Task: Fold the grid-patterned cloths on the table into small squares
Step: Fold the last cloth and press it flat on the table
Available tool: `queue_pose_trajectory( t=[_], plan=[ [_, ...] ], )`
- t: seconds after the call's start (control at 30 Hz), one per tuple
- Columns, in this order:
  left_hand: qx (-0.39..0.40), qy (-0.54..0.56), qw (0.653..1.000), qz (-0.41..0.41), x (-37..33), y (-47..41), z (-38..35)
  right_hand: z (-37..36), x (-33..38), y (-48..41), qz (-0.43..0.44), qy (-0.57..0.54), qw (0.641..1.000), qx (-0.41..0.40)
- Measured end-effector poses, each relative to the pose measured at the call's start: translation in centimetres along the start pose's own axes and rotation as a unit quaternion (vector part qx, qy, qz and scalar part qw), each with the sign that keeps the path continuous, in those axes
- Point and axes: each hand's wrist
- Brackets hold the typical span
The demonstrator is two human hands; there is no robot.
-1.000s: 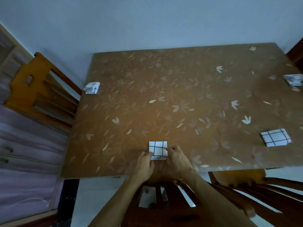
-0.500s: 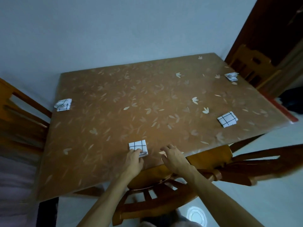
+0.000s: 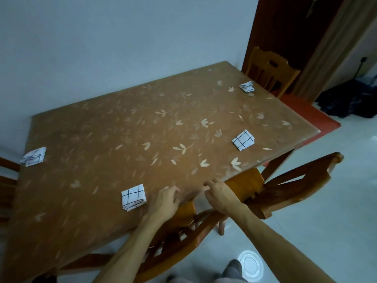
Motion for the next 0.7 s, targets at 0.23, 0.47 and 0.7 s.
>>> queue_pose_trajectory(
  t=[0.23, 0.47, 0.7],
  plan=[
    [0.013, -0.003, 0.999, -0.030, -11.9, -4.0, -1.9, 7.7, -9.5, 1.9, -0.024, -0.006, 1.000, -0.004],
    [0.043, 0.011, 0.996, -0.073, -22.6, -6.9, -3.7, 11.5, -17.5, 3.3, -0.086, -0.004, 0.996, 0.008],
    [0.047, -0.001, 0.992, -0.116, -28.1, -10.4, -5.1, 14.0, -20.9, 2.8, -0.098, -0.001, 0.995, 0.008]
  ],
)
Point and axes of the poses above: each hand's wrist, its own y-axis away from the middle knuckle, its own z-axis out of the back of the hand, x = y × z, and after that the axes turned 9 degrees about -y, right-handed
